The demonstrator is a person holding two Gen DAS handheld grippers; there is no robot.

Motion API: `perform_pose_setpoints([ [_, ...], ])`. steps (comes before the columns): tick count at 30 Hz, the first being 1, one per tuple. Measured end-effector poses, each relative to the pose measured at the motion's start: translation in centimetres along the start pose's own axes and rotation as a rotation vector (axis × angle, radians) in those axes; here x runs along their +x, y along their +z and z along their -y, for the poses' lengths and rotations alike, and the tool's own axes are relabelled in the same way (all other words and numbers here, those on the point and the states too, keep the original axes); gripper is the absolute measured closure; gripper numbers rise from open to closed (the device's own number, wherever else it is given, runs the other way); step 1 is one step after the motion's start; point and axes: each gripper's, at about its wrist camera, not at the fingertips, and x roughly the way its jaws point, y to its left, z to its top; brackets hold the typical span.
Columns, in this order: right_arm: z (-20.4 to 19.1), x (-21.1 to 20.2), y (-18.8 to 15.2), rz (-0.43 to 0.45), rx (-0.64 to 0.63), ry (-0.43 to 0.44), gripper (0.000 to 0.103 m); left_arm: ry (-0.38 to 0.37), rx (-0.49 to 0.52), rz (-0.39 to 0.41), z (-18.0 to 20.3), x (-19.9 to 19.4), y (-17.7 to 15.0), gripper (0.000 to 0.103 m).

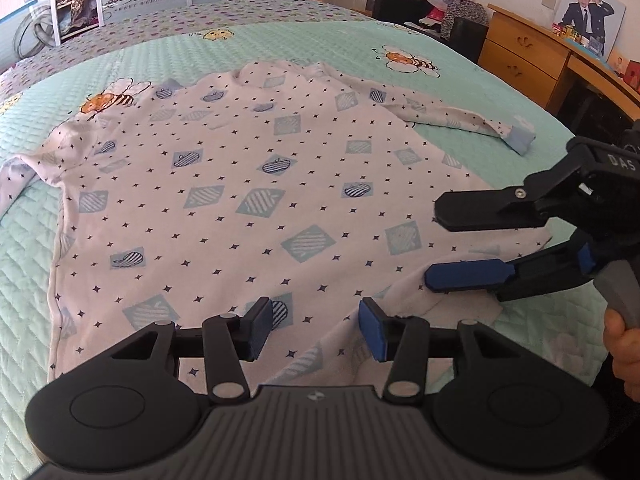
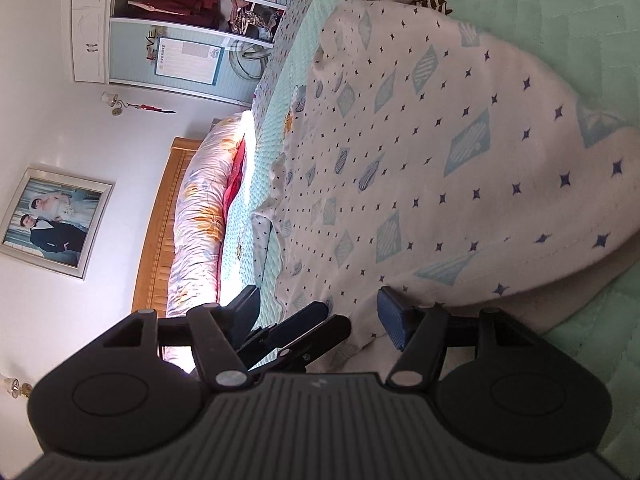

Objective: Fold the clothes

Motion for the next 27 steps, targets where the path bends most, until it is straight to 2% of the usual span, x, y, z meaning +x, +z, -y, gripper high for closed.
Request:
perform_pose_setpoints([
  [2, -0.1, -0.8, 0.1, 0.028, 0.002, 0.011, 0.037, -0.011, -0.011, -0.002, -0.3, 0.1, 0.0, 0.051],
  [4, -0.3, -2.3, 0.0, 0.060, 0.016, 0.014, 0.032, -0.019, -0.022, -0.002, -0.5, 0.2, -0.1, 0.051],
  [8, -0.5, -4.2, -0.7, 0.052, 0.047, -0.029, 0.029, -0.030, -0.035, 0.003, -0.7, 0.3, -0.3, 0.050],
  [11, -0.3, -2.9, -0.6, 0.027, 0.085, -0.120, 0.028, -0.037, -0.045, 0.006, -0.8, 0.3, -0.4, 0.050],
  [15, -1.0, -2.3, -0.7, 0.052, 0.109, -0.218, 0.028, -0.040, -0.049, 0.004, -0.9, 0.4, -0.4, 0.049],
  [18, -1.2, -2.7, -1.1, 0.140, 0.122, -0.264, 0.028, -0.037, -0.041, 0.003, -0.8, 0.4, -0.4, 0.048],
  [22, -0.3, -2.8, -1.1, 0.175, 0.134, -0.223, 0.028, -0.031, -0.033, 0.001, -0.6, 0.4, -0.4, 0.047],
  [25, -0.4, -2.3, -1.1, 0.168, 0.095, -0.176, 0.029, -0.030, -0.030, -0.003, -0.5, 0.3, -0.4, 0.046],
  [27, -0.6, -2.3, -1.1, 0.168, 0.064, -0.176, 0.035, -0.025, -0.026, -0.007, -0.4, 0.3, -0.4, 0.046],
])
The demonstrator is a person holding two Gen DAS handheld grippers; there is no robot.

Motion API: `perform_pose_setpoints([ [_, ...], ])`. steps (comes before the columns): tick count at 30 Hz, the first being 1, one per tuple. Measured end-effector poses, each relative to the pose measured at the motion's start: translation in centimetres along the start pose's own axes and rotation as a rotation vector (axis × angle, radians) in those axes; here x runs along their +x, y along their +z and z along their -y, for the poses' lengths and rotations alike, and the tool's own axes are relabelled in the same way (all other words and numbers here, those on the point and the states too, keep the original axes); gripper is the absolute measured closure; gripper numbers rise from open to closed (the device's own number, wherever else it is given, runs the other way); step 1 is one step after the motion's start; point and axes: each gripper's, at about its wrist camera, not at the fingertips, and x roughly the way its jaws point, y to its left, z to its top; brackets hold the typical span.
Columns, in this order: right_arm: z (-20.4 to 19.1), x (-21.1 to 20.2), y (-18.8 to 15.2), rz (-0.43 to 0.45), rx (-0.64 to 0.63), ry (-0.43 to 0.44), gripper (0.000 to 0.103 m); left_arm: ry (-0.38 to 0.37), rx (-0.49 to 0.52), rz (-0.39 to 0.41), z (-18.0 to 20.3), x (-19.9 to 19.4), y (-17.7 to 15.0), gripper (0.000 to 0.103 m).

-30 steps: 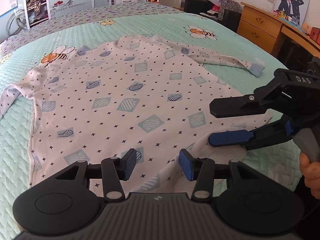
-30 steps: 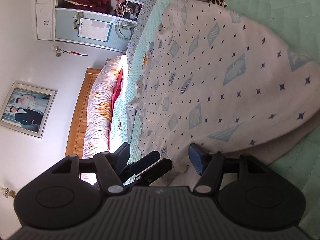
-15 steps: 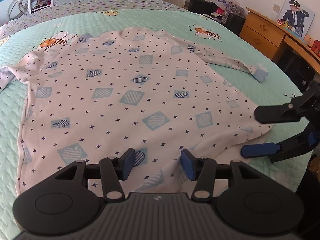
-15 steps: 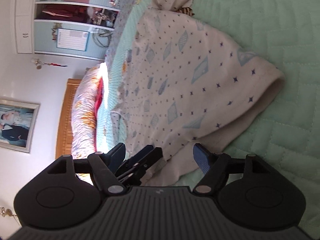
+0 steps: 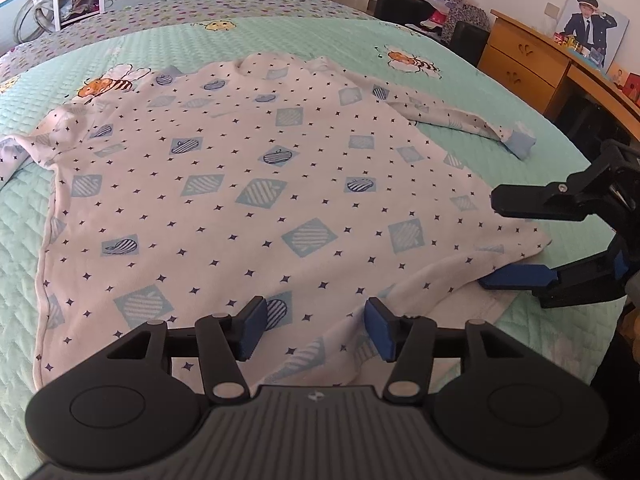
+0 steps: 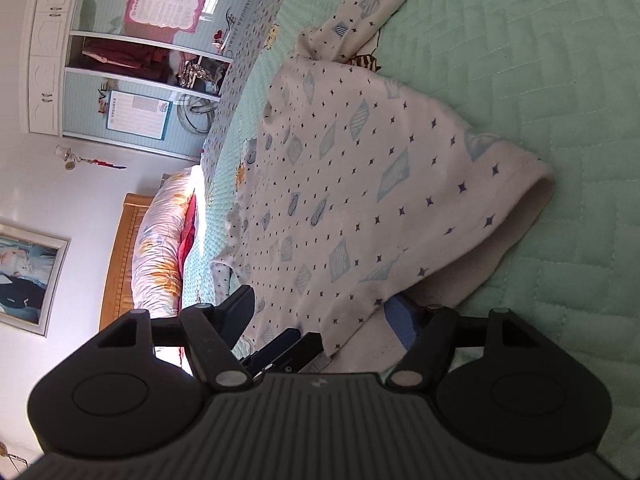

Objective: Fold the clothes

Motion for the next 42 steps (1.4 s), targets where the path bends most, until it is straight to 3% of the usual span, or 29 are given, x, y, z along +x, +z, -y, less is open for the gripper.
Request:
perform_pose_setpoints([
  [5, 0.6, 0.2, 0.2, -0.007, -0.001, 0.023, 0.053, 0.027, 0.029, -0.009, 0.7, -0.1, 0.0, 0.043],
  [10, 1.6, 0.3, 0.3, 0.002, 0.006, 0.024, 0.088, 0.049, 0.050, -0.008, 1.3, -0.9, -0.2, 0.041],
  [15, 3.2, -0.6, 0.3, -0.006, 0.078, 0.024, 0.100, 0.062, 0.006, 0.030, 0.7, -3.5, -0.9, 0.039],
  [20, 4.8, -2.9, -0.3, -0.028, 0.167, 0.025, 0.100, 0.012, -0.063, 0.047, -0.2, -6.4, -2.5, 0.036],
  [24, 5.5, -3.1, -0.2, -0.019, 0.194, 0.047, 0.100, -0.015, -0.053, -0.006, 0.7, -6.5, -3.9, 0.036],
  [25, 5.6, -3.1, -0.1, -0.017, 0.195, 0.052, 0.100, -0.035, -0.092, -0.012, 0.6, -6.4, -4.3, 0.036],
  [28, 4.0, -2.8, -0.2, -0.051, 0.125, 0.080, 0.097, -0.110, -0.254, -0.023, -0.3, -6.1, -5.3, 0.036],
  [31, 2.1, -2.5, -0.5, -0.081, 0.028, 0.096, 0.090, -0.053, -0.267, 0.022, -0.1, -7.1, -5.4, 0.037],
  [33, 1.2, -2.3, -0.7, -0.094, -0.022, 0.098, 0.078, 0.052, -0.140, 0.061, 0.9, -7.9, -4.9, 0.038],
  [36, -0.1, -1.7, -1.2, -0.125, -0.115, 0.107, 0.075, 0.161, 0.057, 0.092, 2.0, -8.3, -4.3, 0.038],
  [39, -0.2, -0.9, -1.9, -0.175, -0.114, 0.140, 0.075, 0.138, 0.153, 0.087, 2.6, -7.6, -3.8, 0.043],
  [42, 0.0, -0.2, -2.5, -0.209, -0.092, 0.130, 0.070, 0.059, 0.178, 0.076, 3.1, -7.1, -3.6, 0.044],
])
